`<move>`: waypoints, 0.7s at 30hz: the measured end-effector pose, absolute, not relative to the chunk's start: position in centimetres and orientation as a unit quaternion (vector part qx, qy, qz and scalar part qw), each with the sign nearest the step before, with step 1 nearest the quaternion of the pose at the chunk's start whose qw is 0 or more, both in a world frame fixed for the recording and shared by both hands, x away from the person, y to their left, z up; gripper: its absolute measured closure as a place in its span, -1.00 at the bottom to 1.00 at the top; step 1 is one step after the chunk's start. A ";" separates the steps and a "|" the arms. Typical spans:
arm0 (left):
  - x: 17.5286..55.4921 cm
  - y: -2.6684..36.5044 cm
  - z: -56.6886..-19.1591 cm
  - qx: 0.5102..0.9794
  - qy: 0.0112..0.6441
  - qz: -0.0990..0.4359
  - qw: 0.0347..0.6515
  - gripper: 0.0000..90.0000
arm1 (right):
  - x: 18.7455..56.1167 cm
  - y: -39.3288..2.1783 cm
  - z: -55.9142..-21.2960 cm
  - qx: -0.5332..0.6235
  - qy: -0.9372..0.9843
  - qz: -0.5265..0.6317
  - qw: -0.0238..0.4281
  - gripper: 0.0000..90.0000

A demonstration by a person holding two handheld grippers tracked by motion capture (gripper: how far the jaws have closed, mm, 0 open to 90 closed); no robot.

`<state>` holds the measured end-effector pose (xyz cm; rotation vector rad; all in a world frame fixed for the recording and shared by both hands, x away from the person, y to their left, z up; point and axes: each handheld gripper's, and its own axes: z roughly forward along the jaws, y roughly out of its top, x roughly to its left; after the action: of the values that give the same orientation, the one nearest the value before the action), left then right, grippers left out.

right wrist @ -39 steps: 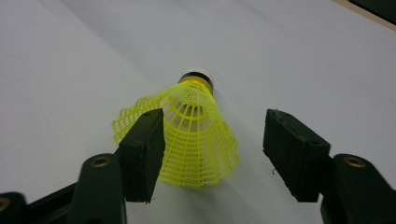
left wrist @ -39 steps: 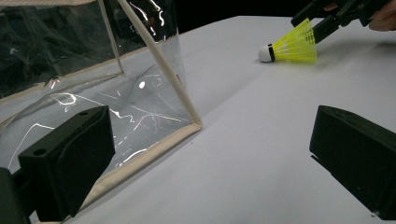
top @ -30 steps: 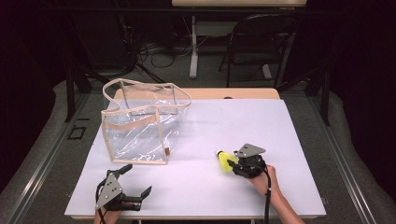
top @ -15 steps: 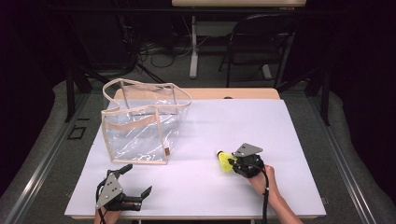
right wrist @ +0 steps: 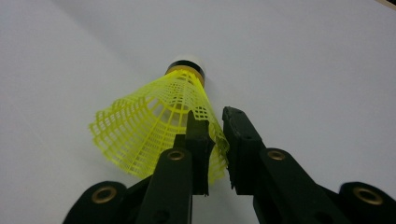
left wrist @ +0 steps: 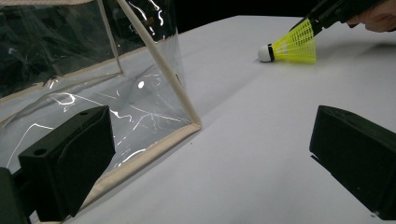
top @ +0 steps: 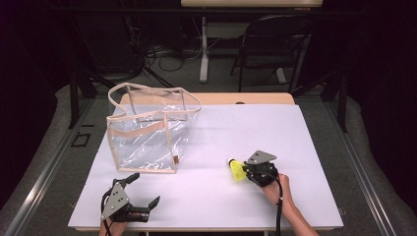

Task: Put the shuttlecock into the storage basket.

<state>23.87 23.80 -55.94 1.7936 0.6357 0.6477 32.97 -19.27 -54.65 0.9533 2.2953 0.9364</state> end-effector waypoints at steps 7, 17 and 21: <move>23.9 23.8 -56.0 0.753 0.267 0.271 0.536 -1.00 | 33.0 -19.3 -54.6 0.345 0.841 0.341 0.241 0.89; 23.8 23.8 -55.9 0.753 0.267 0.271 0.537 -1.00 | 32.9 -19.1 -54.5 0.337 0.843 0.342 0.242 0.95; 23.8 23.8 -55.9 0.753 0.267 0.271 0.537 -1.00 | 32.9 -19.1 -54.4 0.335 0.842 0.344 0.245 0.96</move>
<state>23.84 23.80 -55.93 1.7920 0.6361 0.6454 32.90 -19.13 -54.36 0.9148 2.3001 0.9392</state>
